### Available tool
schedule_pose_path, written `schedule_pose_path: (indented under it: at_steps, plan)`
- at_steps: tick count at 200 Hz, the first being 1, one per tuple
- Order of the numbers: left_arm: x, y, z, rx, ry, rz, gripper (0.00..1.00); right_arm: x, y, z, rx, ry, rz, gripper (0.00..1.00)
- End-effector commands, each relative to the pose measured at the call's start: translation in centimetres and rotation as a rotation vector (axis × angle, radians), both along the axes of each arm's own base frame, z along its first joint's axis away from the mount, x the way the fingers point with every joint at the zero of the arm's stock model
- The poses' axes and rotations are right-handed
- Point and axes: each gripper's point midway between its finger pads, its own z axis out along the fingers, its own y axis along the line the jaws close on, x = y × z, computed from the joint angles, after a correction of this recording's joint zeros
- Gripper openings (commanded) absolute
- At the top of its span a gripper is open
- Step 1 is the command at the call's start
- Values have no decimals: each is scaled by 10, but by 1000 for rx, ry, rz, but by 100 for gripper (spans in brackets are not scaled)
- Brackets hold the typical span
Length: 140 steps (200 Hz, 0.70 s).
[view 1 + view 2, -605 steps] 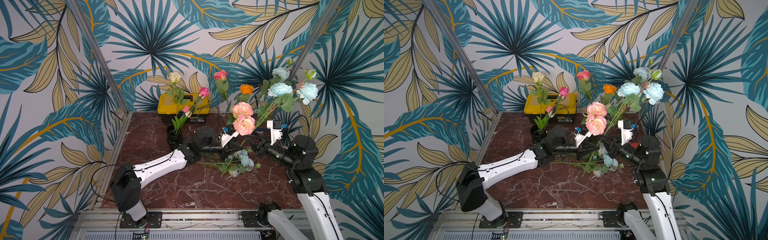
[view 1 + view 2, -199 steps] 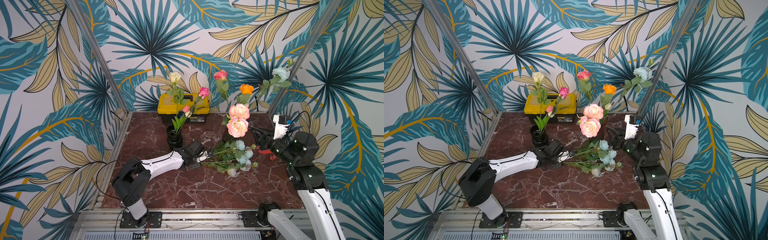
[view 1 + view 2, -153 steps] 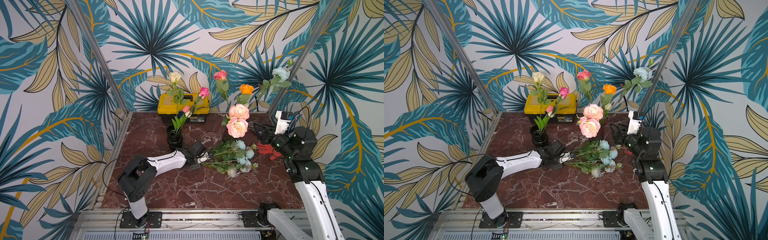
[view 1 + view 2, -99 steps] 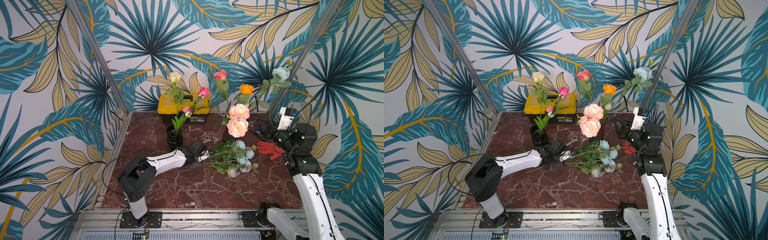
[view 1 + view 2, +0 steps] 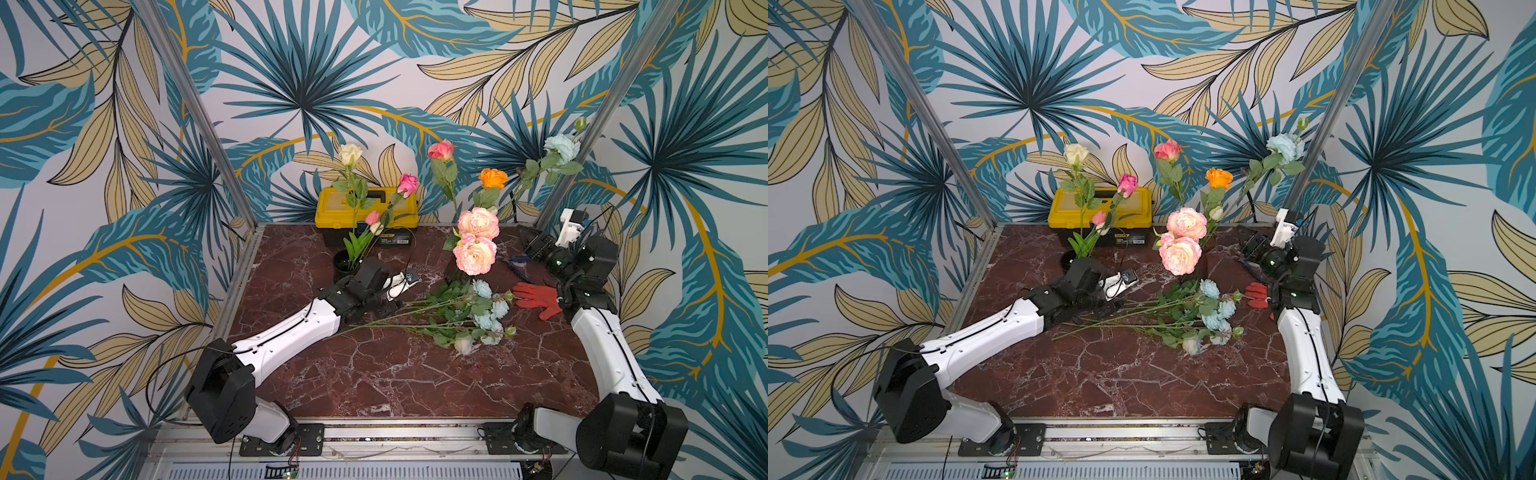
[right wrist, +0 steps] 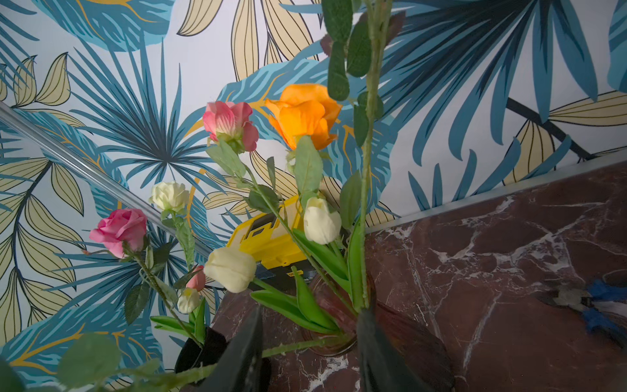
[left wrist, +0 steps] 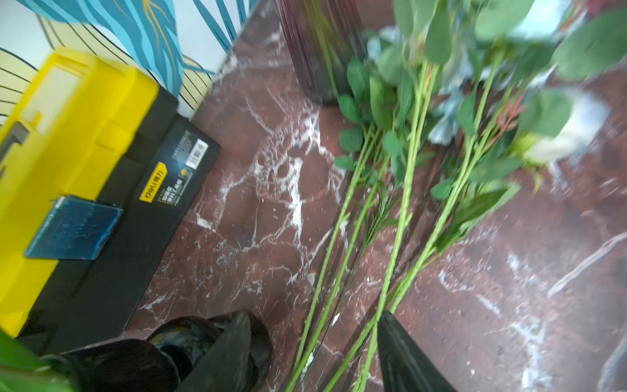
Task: Pick out blue flowers from the vase
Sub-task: Place the flower at the center of the board, then pick up the flower from the vase.
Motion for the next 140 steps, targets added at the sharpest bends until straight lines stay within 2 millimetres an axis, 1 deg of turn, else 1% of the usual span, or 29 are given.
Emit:
schedule_pose_path:
  at_steps: [1, 18, 38, 46, 48, 55, 66, 86, 110, 140]
  plan:
    - [-12, -15, -1, -99, 72, -46, 61, 12, -1, 19, -24, -69, 23, 45]
    - [-16, -21, 0, -141, 97, -61, 61, 28, -8, 12, -29, -54, 13, 45]
    - [-19, -29, 3, -194, 126, -75, 62, 47, -14, 9, -20, -53, 8, 44]
    - [-22, -30, 0, -207, 148, -78, 62, 55, -18, 8, -17, -54, -2, 44]
    - [-20, -32, 5, -226, 133, -82, 62, 57, -18, 7, -15, -54, -4, 43]
    - [-20, -35, 7, -247, 139, -88, 62, 63, -21, 6, -12, -57, -8, 43]
    - [-22, -38, 9, -272, 148, -96, 62, 73, -24, 7, -1, -70, -9, 42]
    - [-23, -42, 10, -298, 160, -100, 62, 90, -24, 1, 22, -68, 17, 41]
    - [-23, -44, 10, -312, 170, -103, 62, 101, -23, -1, 44, -81, 44, 40]
    - [-24, -45, 6, -313, 182, -104, 62, 106, -15, -1, 59, -96, 83, 38]
